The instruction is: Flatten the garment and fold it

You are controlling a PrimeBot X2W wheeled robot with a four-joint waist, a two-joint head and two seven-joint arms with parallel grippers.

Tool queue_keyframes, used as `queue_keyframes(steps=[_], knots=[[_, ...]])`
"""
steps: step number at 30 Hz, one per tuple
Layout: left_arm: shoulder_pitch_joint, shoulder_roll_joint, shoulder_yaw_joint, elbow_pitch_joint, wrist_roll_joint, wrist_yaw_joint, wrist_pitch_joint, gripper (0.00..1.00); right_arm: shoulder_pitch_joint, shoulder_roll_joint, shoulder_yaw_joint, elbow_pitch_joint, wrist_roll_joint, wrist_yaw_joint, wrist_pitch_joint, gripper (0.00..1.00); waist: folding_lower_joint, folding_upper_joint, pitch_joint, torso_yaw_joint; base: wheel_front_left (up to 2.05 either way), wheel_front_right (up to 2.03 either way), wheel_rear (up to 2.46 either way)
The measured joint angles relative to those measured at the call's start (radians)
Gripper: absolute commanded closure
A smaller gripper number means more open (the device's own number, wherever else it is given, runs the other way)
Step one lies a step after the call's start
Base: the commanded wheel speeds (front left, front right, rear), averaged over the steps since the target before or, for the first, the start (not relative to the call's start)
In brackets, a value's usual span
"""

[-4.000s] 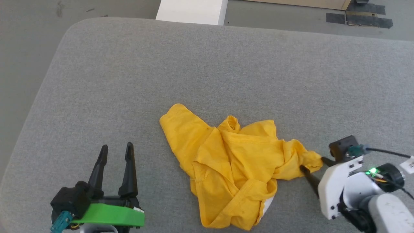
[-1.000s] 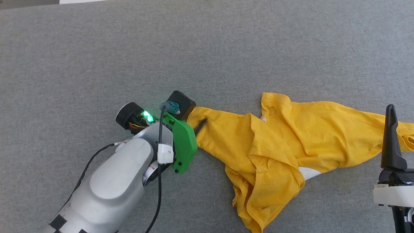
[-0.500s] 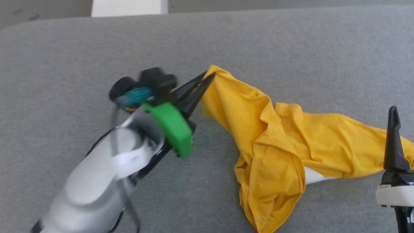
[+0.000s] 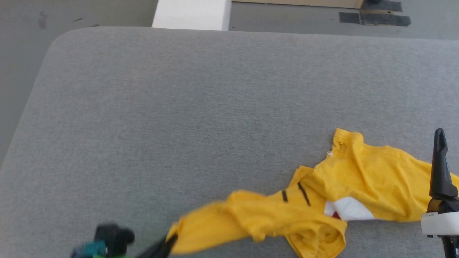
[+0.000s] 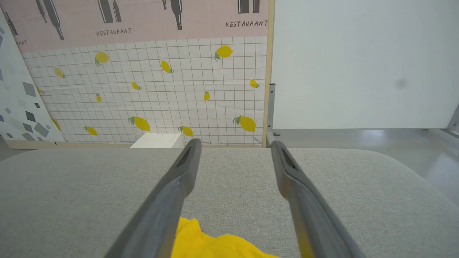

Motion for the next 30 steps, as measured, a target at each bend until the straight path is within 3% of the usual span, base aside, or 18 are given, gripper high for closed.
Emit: queue_keyframes(steps=[2, 3, 4, 5, 12, 16, 22, 27, 30], knots=[[0.044, 0.000, -0.011, 0.046, -0.003, 0.005, -0.014, 1.00, 0.004, 0.000, 0.002, 0.001, 0.000, 0.000, 0.007, 0.00, 0.0000, 0.0000, -0.003, 0.012, 0.00, 0.00, 0.00], [0.058, -0.003, -0.012, 0.072, -0.007, 0.006, -0.022, 0.76, 0.005, 0.000, 0.004, 0.001, 0.000, 0.000, 0.010, 0.00, 0.0000, 0.0000, -0.005, 0.017, 0.00, 0.00, 0.00], [0.065, -0.011, -0.009, 0.095, -0.012, 0.009, -0.040, 0.60, 0.005, 0.000, 0.005, 0.001, -0.001, 0.000, 0.012, 0.00, 0.0000, 0.0000, -0.007, 0.021, 0.00, 0.00, 0.00], [0.066, -0.017, -0.005, 0.108, -0.012, 0.009, -0.054, 0.00, 0.005, 0.000, 0.006, 0.002, -0.001, 0.000, 0.013, 0.00, 0.0000, 0.0000, -0.008, 0.024, 0.00, 0.00, 0.00], [-0.005, -0.094, 0.113, 0.040, -0.109, -0.029, -0.174, 0.00, 0.006, 0.000, 0.015, 0.002, -0.001, 0.000, 0.032, 0.00, 0.0000, 0.0000, -0.016, 0.027, 0.00, 0.00, 0.00], [-0.161, -0.086, 0.145, -0.036, -0.056, -0.044, -0.181, 0.00, 0.005, 0.000, 0.018, 0.002, 0.000, 0.000, 0.032, 0.00, 0.0000, 0.0000, -0.001, 0.019, 0.00, 0.00, 0.00], [-0.404, -0.132, -0.027, -0.004, 0.117, -0.106, -0.043, 0.00, -0.017, 0.000, 0.000, -0.006, -0.002, 0.000, 0.031, 0.00, 0.0000, 0.0000, 0.031, -0.006, 0.00, 0.00, 0.00], [-0.565, -0.232, -0.180, 0.117, 0.222, -0.173, 0.049, 0.00, -0.055, 0.000, -0.030, -0.046, -0.013, 0.000, 0.032, 0.00, 0.0001, 0.0000, 0.074, -0.032, 0.00, 0.00, 0.00], [-0.617, -0.281, -0.263, 0.184, 0.224, -0.201, 0.103, 0.00, -0.067, 0.000, -0.048, -0.070, -0.014, 0.000, 0.040, 0.00, 0.0000, 0.0000, 0.100, -0.051, 0.00, 0.00, 0.00]])
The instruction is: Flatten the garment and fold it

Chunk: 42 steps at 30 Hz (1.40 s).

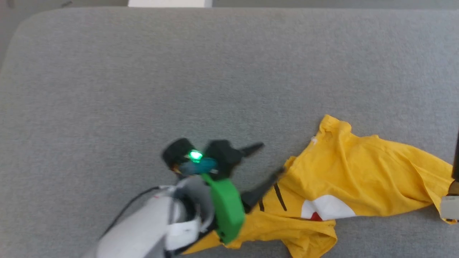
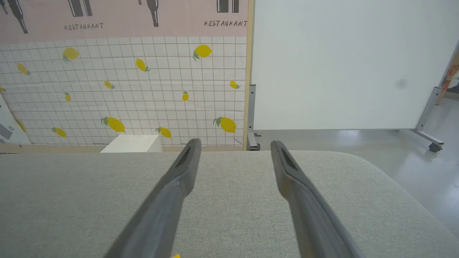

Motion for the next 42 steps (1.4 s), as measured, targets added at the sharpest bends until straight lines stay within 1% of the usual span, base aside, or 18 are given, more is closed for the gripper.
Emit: queue_keyframes(steps=[3, 7, 14, 15, 16, 20, 23, 26, 30, 32, 34, 35, 36, 37, 38, 40, 42], knots=[[-0.032, -0.029, -0.071, 0.055, -0.012, -0.014, 0.039, 0.00, -0.011, 0.000, -0.013, -0.031, -0.003, 0.000, 0.004, 0.00, 0.0000, 0.0000, 0.024, -0.023, 0.00, 0.00, 0.00], [-0.071, -0.045, -0.137, 0.115, -0.033, -0.021, 0.070, 0.00, -0.021, 0.000, -0.025, -0.055, -0.004, 0.000, 0.010, 0.00, 0.0000, 0.0000, 0.056, -0.053, 0.00, 0.00, 0.00], [-0.121, -0.055, -0.182, 0.221, -0.035, -0.021, 0.024, 0.00, -0.023, 0.000, -0.020, -0.050, 0.002, 0.000, 0.008, 0.00, 0.0000, 0.0000, 0.109, -0.097, 0.00, 0.00, 0.00], [-0.128, -0.057, -0.195, 0.231, -0.037, -0.021, 0.017, 0.54, -0.023, 0.000, -0.018, -0.047, 0.002, 0.000, 0.003, 0.00, 0.0000, 0.0000, 0.114, -0.102, 0.00, 0.00, 0.00], [-0.134, -0.058, -0.206, 0.236, -0.039, -0.021, 0.011, 1.00, -0.023, 0.000, -0.017, -0.045, 0.002, 0.000, 0.001, 0.00, 0.0000, 0.0000, 0.118, -0.106, 0.00, 0.00, 0.00], [-0.160, -0.069, -0.223, 0.250, -0.065, -0.021, -0.033, 1.00, -0.024, 0.000, -0.023, -0.028, 0.002, 0.000, -0.001, 0.00, 0.0000, 0.0000, 0.118, -0.114, 0.00, 0.00, 0.00], [-0.180, -0.070, -0.184, 0.249, -0.072, -0.019, -0.081, 1.00, -0.024, 0.000, -0.019, -0.015, 0.002, 0.000, -0.008, 0.00, 0.0000, 0.0000, 0.102, -0.112, 0.00, 0.00, 0.00], [-0.210, -0.063, -0.111, 0.236, -0.090, 0.013, -0.121, 1.00, -0.024, 0.000, -0.010, -0.002, 0.002, 0.000, -0.008, 0.00, 0.0000, 0.0000, 0.077, -0.103, 0.00, 0.00, 0.00], [-0.254, -0.032, -0.002, 0.232, -0.097, 0.079, -0.174, 1.00, -0.023, 0.000, -0.004, 0.005, 0.002, 0.000, -0.009, 0.00, 0.0000, 0.0000, 0.048, -0.089, 0.00, 0.00, 0.00], [-0.261, -0.017, 0.046, 0.261, -0.103, 0.114, -0.206, 1.00, -0.023, 0.000, 0.001, 0.007, 0.002, 0.000, -0.009, 0.00, 0.0000, 0.0000, 0.043, -0.084, 0.00, 0.00, 0.00], [-0.261, -0.004, 0.077, 0.310, -0.108, 0.136, -0.228, 1.00, -0.023, 0.000, 0.006, 0.009, 0.004, 0.000, -0.009, 0.00, 0.0000, 0.0000, 0.047, -0.084, 0.00, 0.00, 0.00], [-0.261, 0.001, 0.083, 0.342, -0.114, 0.139, -0.230, 0.82, -0.023, 0.000, 0.009, 0.011, 0.004, 0.000, -0.009, 0.00, 0.0000, 0.0000, 0.050, -0.085, 0.00, 0.00, 0.00], [-0.260, 0.006, 0.081, 0.367, -0.116, 0.138, -0.230, 0.62, -0.023, 0.000, 0.011, 0.013, 0.004, 0.000, -0.009, 0.00, 0.0000, 0.0000, 0.054, -0.086, 0.00, 0.00, 0.00], [-0.257, 0.006, 0.085, 0.398, -0.122, 0.139, -0.235, 0.04, -0.023, 0.000, 0.013, 0.014, 0.004, 0.000, -0.010, 0.00, 0.0000, 0.0000, 0.058, -0.089, 0.00, 0.00, 0.00], [-0.254, 0.005, 0.088, 0.427, -0.133, 0.138, -0.242, 0.00, -0.023, 0.000, 0.013, 0.015, 0.005, 0.000, -0.012, 0.00, 0.0000, 0.0000, 0.062, -0.091, 0.00, 0.00, 0.00], [-0.252, -0.002, 0.093, 0.475, -0.147, 0.138, -0.254, 0.00, -0.023, 0.000, 0.012, 0.016, 0.009, 0.000, -0.014, 0.00, 0.0000, 0.0000, 0.069, -0.095, 0.00, 0.00, 0.00], [-0.249, -0.020, 0.099, 0.513, -0.153, 0.137, -0.282, 0.00, -0.023, 0.000, 0.010, 0.018, 0.009, 0.000, -0.016, 0.00, 0.0001, 0.0000, 0.074, -0.097, 0.00, 0.00, 0.00]])
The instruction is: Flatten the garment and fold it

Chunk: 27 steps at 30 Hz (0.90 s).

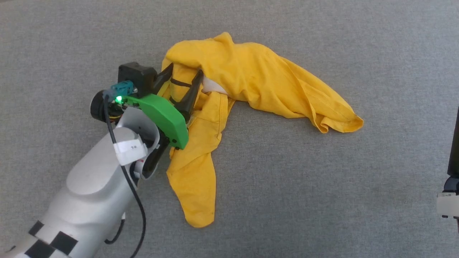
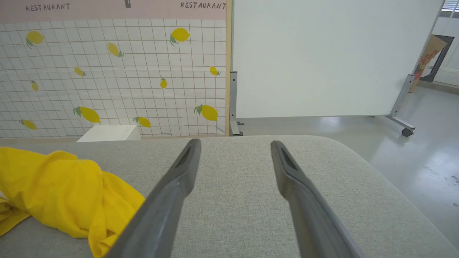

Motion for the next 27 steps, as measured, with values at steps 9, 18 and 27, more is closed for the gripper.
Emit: queue_keyframes(steps=[9, 18, 27], knots=[[0.066, -0.016, 0.117, -0.135, 0.030, 0.045, -0.192, 0.00, 0.004, 0.000, 0.015, 0.017, 0.001, 0.000, 0.000, 0.00, 0.0000, 0.0000, -0.044, 0.016, 0.00, 0.00, 0.00], [0.549, 0.010, 0.466, -0.630, 0.280, 0.233, -0.198, 0.00, 0.048, 0.000, 0.061, 0.040, 0.011, 0.000, 0.000, 0.00, -0.0001, 0.0000, -0.105, 0.053, 0.00, 0.00, 0.00], [0.876, -0.118, 0.618, -0.714, 0.384, 0.188, -0.198, 0.00, 0.089, -0.001, 0.147, 0.054, -0.003, 0.000, 0.035, 0.00, -0.0002, 0.0000, -0.150, 0.120, 0.00, 0.00, 0.00]])
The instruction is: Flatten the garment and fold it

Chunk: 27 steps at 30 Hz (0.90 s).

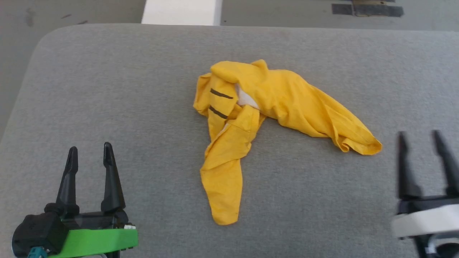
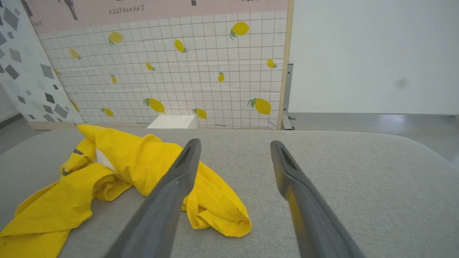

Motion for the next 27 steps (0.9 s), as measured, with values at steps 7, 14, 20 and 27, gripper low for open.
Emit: queue_keyframes(steps=[7, 14, 20, 27], knots=[[-0.001, -0.073, 0.040, 0.016, 0.053, -0.088, 0.000, 0.00, -0.117, 0.001, 0.220, 0.071, -0.054, 0.000, 0.150, 0.00, 0.0000, 0.0000, -0.010, 0.055, 0.00, 0.00, 0.00], [-0.012, -0.131, 0.059, 0.046, 0.075, -0.165, 0.000, 0.00, -0.296, 0.001, 0.369, 0.275, -0.042, 0.000, 0.306, 0.00, 0.0000, 0.0000, 0.017, 0.095, 0.00, 0.00, 0.00], [-0.038, -0.177, 0.064, 0.082, 0.087, -0.220, 0.000, 0.00, -0.406, -0.002, 0.370, 0.437, -0.041, 0.000, 0.331, 0.00, 0.0000, 0.0000, 0.046, 0.143, 0.00, 0.00, 0.00], [-0.049, -0.208, 0.074, 0.116, 0.110, -0.262, 0.000, 0.00, -0.465, -0.001, 0.323, 0.611, -0.030, 0.000, 0.321, 1.00, 0.0000, 0.0000, 0.066, 0.207, 0.00, 0.00, 0.00]])
